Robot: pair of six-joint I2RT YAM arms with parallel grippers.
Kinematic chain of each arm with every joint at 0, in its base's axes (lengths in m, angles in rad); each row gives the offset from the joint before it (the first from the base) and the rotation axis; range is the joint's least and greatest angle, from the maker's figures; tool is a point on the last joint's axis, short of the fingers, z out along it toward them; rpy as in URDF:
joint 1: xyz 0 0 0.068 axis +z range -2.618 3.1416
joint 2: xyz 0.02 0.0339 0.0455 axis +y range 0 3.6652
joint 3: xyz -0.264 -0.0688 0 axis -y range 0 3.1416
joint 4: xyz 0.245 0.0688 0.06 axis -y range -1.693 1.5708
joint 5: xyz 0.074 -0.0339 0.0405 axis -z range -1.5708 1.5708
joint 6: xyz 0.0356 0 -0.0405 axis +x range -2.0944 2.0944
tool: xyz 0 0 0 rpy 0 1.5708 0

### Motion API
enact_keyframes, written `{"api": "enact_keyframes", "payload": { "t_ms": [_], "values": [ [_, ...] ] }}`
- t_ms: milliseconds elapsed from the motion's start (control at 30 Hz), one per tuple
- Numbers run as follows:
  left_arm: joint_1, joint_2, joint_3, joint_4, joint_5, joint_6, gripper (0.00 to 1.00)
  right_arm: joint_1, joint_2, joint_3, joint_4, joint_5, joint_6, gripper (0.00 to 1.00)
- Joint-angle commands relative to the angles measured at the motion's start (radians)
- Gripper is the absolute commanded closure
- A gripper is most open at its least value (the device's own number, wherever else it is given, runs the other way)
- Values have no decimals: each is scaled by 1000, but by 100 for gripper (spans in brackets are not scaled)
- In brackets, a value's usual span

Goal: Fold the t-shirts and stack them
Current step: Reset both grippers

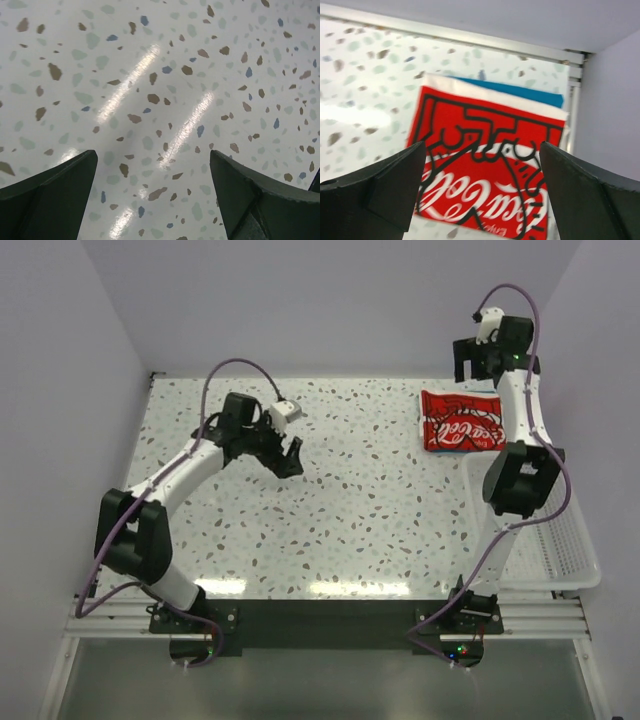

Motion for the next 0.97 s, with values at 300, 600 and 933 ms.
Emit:
{"api": "enact_keyframes", "payload": {
  "t_ms": [300, 600, 933],
  "values": [
    [304, -7, 134, -140, -162, -41, 0, 272, -555, -595, -59, -284, 168, 1],
    [305, -196, -216, -103, -245, 40, 0, 421, -919, -1235, 50, -216, 172, 1],
    [305, -359, -322, -103, -210, 14, 0, 436, -1113, -1297, 37, -212, 159, 1]
  ]
}}
